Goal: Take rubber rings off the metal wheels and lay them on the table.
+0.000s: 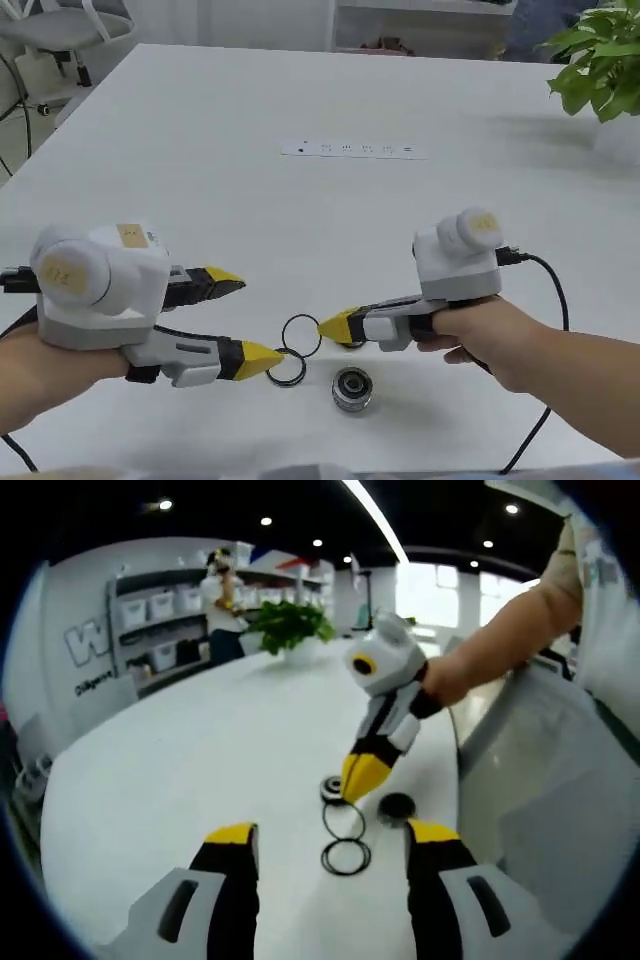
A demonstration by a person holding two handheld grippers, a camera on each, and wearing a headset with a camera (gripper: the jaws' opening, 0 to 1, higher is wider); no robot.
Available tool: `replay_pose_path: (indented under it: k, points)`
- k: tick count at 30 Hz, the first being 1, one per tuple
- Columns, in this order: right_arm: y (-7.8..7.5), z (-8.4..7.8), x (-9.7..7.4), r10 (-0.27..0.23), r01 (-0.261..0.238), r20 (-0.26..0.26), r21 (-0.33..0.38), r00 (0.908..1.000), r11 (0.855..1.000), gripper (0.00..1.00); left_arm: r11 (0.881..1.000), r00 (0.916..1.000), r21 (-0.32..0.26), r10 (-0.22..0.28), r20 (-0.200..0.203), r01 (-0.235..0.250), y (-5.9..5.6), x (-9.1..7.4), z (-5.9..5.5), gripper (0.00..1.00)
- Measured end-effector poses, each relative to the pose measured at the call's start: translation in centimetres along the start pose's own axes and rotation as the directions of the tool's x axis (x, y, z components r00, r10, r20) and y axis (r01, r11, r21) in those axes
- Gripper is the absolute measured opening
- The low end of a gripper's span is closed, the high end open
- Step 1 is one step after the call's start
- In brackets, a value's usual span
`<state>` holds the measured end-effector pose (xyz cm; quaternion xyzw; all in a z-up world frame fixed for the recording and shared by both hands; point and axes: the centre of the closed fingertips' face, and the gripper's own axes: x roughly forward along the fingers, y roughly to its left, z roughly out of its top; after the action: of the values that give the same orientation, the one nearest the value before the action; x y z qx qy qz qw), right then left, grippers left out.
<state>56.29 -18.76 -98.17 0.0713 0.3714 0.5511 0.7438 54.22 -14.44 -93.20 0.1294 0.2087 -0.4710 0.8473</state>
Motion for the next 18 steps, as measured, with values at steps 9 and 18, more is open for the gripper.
replay_pose_path:
  k: [9, 18]
  points:
    - [0.4, -1.1, 1.6, -0.001, 0.001, -0.061, 0.001, 0.9981, 1.0, 0.0, 1.0, 0.9997, -0.017, 0.022, -0.007, -0.022, 0.4, -1.0, -1.0, 0.63]
    - [-0.1, -2.0, 2.3, -0.03, 0.03, -0.097, -0.007, 0.9949, 1.0, 0.0, 0.999, 0.9993, -0.027, 0.034, -0.014, -0.035, 0.4, -1.5, -1.5, 0.63]
